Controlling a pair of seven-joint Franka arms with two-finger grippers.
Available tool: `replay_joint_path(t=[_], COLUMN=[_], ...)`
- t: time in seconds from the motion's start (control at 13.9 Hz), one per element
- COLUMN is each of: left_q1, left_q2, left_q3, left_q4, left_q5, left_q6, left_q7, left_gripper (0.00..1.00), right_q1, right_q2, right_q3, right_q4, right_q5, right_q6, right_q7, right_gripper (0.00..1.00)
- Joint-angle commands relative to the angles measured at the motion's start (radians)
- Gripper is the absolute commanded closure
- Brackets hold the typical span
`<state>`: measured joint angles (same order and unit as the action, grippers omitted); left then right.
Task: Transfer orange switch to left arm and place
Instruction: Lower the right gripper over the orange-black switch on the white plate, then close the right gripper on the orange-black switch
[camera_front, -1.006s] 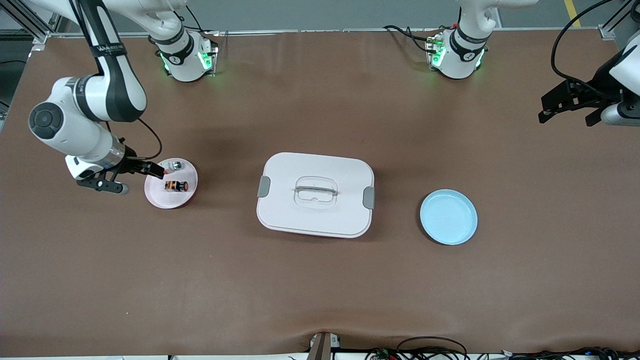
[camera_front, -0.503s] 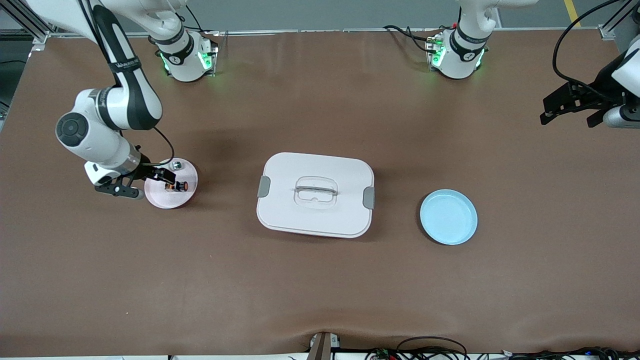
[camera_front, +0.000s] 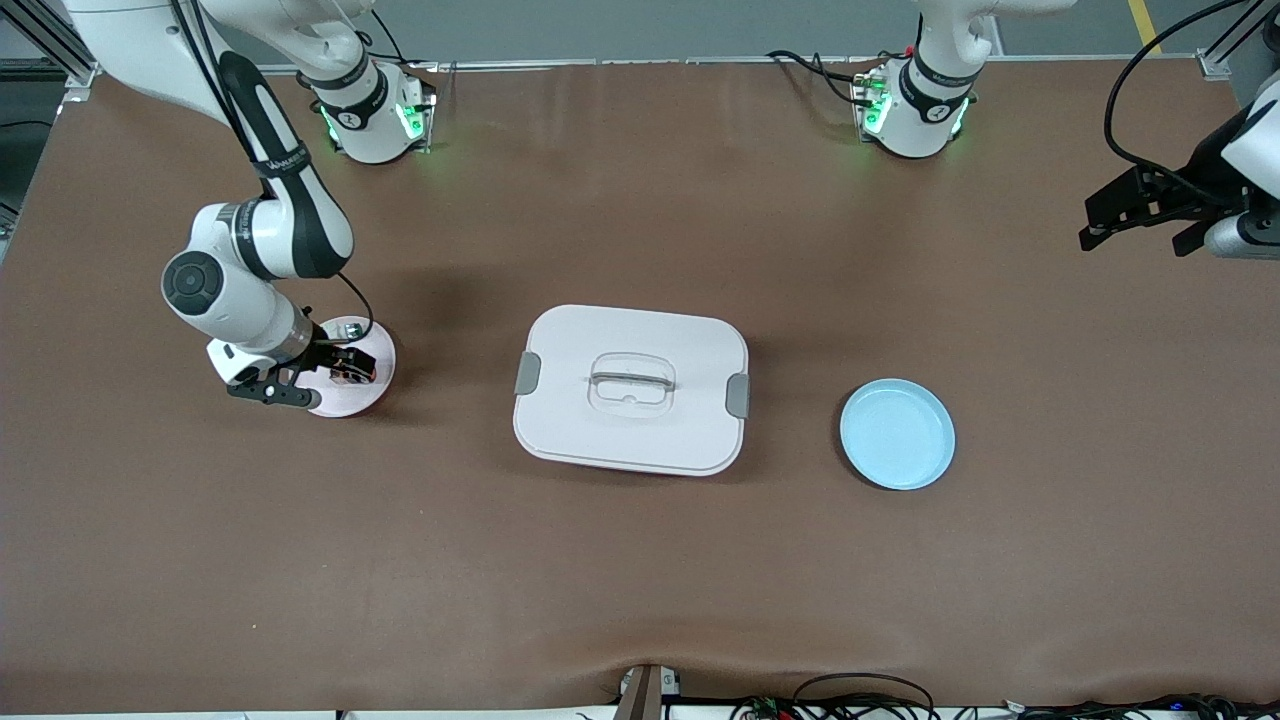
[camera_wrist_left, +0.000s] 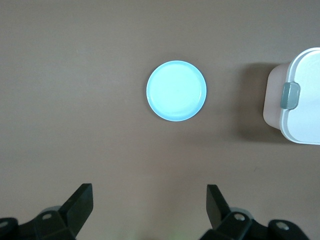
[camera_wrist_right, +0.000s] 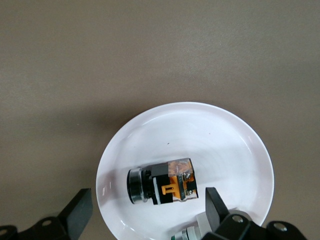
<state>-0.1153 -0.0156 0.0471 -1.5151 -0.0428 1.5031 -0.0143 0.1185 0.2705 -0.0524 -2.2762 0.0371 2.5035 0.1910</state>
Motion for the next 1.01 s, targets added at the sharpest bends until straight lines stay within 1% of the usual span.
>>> replay_joint_path(t=[0.0,0.14,0.36,0.5,0.93], left_q1=[0.002,0.003,0.003,0.003,0.003], left_q2=[0.011,0.010,0.011,0.011,0.011], left_q3=[-0.001,-0.001,0.000,0.000,0.002], left_q4=[0.023,0.023,0.023,0.023,0.023], left_q5=[0.023,0.021,0.021,0.021,0.021], left_q6=[-0.015,-0.015,-0.014,-0.014,-0.014], left_q7=[0.025,0.027,0.028,0.028,0.030], left_gripper=[0.00,0.00,0.00,0.00,0.00], right_q1=[0.004,0.006,0.006,-0.008,-0.016], right_q2=[0.003,0.003,0.016,0.027,0.058], right_q3=[-0.006,-0.006,-0.006,-0.006,-0.006], right_q4=[-0.006,-0.019,-0.089,-0.091,-0.094], right_q5=[0.001,0.001,0.000,0.000,0.001], right_q6=[0.014,0.029,0.161,0.164,0.178], right_q7=[-0.001,-0.001,-0.033,-0.070,-0.071], right_gripper=[0.00,0.00,0.00,0.00,0.00])
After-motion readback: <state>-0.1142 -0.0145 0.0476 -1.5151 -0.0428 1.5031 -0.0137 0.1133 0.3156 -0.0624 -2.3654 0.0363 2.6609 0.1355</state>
